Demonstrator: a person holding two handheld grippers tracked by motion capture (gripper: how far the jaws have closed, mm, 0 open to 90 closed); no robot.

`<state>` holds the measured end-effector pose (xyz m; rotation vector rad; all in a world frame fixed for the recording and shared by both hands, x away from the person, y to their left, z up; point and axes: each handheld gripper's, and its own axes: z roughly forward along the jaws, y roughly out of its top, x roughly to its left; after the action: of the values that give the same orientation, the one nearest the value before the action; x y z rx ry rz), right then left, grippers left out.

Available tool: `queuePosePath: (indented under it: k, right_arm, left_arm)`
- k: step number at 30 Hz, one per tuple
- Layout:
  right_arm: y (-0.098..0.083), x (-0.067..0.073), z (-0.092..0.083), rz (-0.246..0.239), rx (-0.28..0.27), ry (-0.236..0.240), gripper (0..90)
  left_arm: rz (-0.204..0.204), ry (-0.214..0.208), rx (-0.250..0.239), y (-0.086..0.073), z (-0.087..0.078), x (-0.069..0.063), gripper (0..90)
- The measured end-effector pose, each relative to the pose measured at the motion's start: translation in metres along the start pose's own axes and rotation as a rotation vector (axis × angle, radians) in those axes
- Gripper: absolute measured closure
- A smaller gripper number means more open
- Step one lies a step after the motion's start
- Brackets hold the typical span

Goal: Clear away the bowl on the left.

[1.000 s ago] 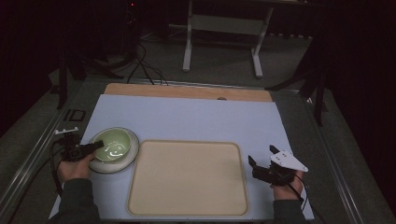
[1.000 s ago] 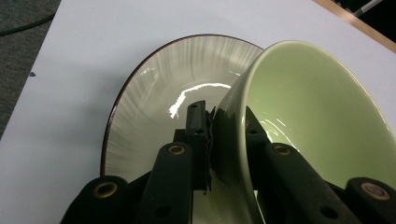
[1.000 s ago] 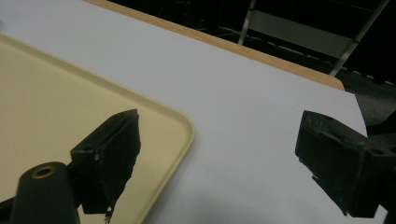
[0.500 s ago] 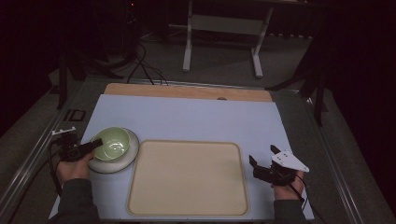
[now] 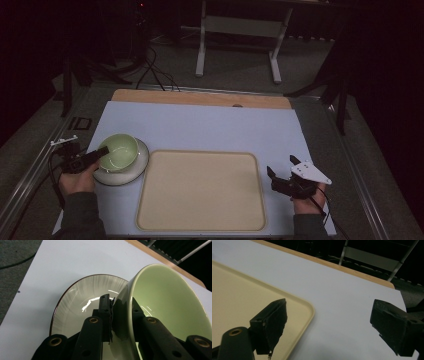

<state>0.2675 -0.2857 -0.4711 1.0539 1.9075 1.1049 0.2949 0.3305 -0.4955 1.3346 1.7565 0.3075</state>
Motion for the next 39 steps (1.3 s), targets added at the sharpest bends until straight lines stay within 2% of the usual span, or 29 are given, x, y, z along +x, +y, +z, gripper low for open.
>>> queuePosePath:
  k: [2, 7, 11, 39]
  right_arm:
    - [0.000, 0.000, 0.000, 0.000, 0.000, 0.000, 13.6]
    - [0.000, 0.000, 0.000, -0.001, -0.002, 0.000, 13.6]
    - [0.000, 0.000, 0.000, -0.002, -0.003, 0.000, 13.6]
    - [0.000, -0.001, -0.001, -0.002, -0.008, 0.002, 13.6]
  left_arm:
    - [0.002, 0.000, -0.001, 0.000, -0.001, -0.001, 79.5]
    - [0.056, 0.027, -0.020, 0.002, -0.004, -0.010, 79.3]
    - [0.077, 0.026, -0.028, 0.004, -0.007, -0.015, 79.2]
    - [0.112, -0.022, -0.077, 0.009, -0.019, -0.038, 79.0]
